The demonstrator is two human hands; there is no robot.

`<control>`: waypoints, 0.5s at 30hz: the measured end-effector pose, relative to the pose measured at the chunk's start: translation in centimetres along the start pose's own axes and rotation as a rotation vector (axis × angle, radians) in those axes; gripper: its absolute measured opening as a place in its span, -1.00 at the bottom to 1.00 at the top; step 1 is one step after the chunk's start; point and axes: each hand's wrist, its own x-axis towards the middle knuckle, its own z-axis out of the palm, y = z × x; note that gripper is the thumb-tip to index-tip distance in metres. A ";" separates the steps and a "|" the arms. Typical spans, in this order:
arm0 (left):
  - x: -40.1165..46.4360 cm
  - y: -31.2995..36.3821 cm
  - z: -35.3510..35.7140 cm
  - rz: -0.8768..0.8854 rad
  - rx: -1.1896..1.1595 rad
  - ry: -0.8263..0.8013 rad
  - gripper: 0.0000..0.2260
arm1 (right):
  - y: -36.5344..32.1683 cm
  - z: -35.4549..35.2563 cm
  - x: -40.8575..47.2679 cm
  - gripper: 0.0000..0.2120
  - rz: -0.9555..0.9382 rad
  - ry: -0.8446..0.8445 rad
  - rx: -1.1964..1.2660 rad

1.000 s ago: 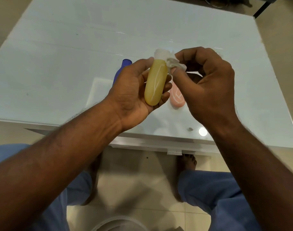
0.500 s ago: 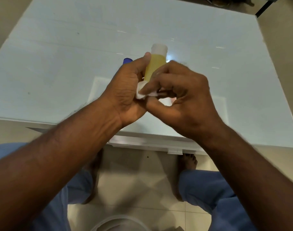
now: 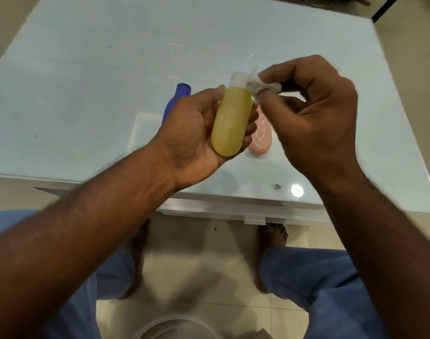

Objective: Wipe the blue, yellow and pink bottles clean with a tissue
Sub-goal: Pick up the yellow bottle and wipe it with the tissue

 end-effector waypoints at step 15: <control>0.6 0.6 -0.5 0.060 -0.089 0.047 -0.49 | -0.8 1.0 -1.8 -0.91 -0.128 -0.560 -0.016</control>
